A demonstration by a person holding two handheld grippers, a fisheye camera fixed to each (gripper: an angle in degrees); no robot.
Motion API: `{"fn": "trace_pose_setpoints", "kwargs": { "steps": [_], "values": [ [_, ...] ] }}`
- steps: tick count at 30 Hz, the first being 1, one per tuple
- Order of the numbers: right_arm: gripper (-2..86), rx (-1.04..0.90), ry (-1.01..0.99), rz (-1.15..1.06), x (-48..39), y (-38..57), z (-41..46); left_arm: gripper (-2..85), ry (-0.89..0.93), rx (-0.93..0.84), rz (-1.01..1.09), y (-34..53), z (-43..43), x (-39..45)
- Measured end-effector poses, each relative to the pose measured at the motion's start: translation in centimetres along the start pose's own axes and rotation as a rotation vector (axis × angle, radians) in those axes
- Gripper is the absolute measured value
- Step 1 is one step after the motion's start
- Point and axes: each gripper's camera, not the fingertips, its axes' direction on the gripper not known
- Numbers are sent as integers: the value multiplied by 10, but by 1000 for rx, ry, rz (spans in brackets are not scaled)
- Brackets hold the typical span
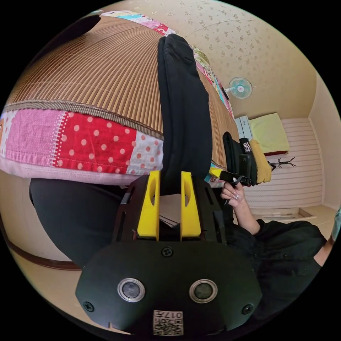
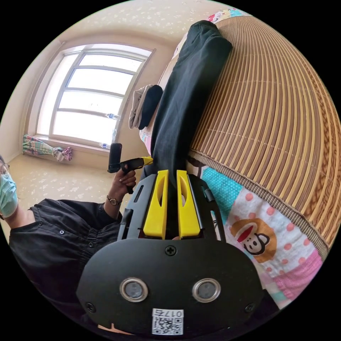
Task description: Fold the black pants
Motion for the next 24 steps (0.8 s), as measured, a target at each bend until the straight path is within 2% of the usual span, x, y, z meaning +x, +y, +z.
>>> {"fn": "trace_pose_setpoints", "kwargs": {
  "steps": [8,13,20,24],
  "values": [
    [33,-71,43,-42,-7,-1,17,65,-83,-57,5,-11,20,13],
    [27,-76,119,-91,-16,-2,15,51,-38,-68,67,-12,27,17],
    [40,-65,32,-20,8,-4,12,57,-96,-75,111,-16,29,23],
    [74,-67,42,-18,9,-10,7,93,-34,-38,159,-20,16,21]
  ]
}}
